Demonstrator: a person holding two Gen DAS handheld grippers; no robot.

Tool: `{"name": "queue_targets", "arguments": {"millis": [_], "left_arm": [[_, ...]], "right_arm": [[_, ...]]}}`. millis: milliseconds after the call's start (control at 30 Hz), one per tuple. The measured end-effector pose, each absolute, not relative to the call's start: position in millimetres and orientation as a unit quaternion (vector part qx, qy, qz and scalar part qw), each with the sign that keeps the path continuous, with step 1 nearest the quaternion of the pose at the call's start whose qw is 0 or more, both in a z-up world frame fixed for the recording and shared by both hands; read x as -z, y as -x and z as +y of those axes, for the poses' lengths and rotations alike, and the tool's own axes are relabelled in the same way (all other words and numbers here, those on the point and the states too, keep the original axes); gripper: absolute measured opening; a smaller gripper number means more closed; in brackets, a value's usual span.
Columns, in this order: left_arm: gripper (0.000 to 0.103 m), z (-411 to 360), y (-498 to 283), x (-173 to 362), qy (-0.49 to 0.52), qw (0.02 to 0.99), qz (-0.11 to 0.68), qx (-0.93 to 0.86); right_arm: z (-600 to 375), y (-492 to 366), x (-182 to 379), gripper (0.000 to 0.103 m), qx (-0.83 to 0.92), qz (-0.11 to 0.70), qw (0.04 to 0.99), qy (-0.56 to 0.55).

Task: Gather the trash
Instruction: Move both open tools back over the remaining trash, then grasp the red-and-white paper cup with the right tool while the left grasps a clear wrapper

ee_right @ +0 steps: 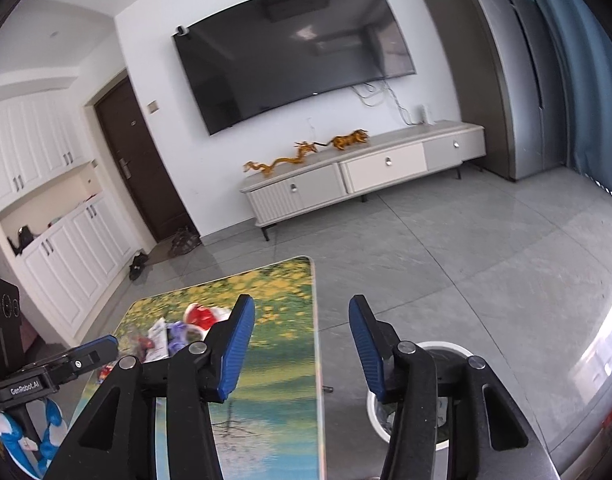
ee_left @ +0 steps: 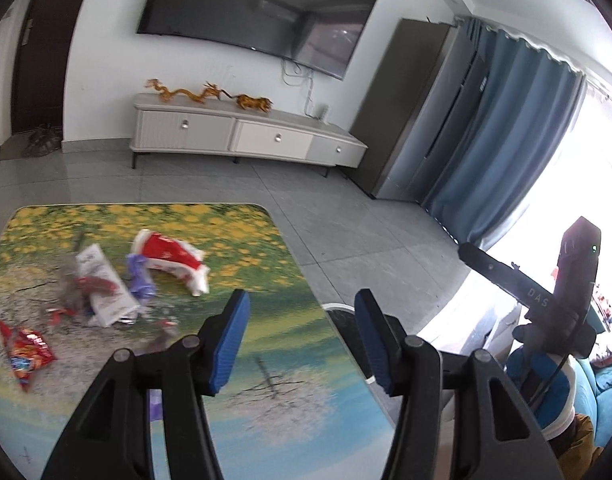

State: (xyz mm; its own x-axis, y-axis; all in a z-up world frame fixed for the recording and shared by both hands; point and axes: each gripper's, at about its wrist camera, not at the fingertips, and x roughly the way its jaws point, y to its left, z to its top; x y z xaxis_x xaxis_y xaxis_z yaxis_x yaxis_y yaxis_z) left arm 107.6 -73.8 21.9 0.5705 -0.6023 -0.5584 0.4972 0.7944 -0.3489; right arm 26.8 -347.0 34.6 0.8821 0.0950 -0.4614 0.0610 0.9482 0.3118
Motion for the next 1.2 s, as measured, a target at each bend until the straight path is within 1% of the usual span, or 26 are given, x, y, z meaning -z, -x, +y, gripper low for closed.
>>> {"name": "queue_targets", "arguments": {"millis": [300,600,867,1200], "left_arm": [[0.053,37,-98,-37,0.099,0.914,0.311,0.242],[0.053,111,-77,-51,0.112,0.933,0.294,0.176],[0.053,131,-62,-62,0.112,0.941,0.282,0.149],[0.053,118,-82,-41,0.115,0.930,0.313,0.152]], "right_arm": [[-301,-32,-53,0.051,-0.037,0.234,0.963,-0.126],[-283,-25,-61,0.053,-0.069,0.218,0.967,-0.116],[-284,-18,-66,0.055,-0.090,0.203,0.968,-0.120],[-274,-37,-50,0.055,-0.105,0.226,0.961,-0.121]]}}
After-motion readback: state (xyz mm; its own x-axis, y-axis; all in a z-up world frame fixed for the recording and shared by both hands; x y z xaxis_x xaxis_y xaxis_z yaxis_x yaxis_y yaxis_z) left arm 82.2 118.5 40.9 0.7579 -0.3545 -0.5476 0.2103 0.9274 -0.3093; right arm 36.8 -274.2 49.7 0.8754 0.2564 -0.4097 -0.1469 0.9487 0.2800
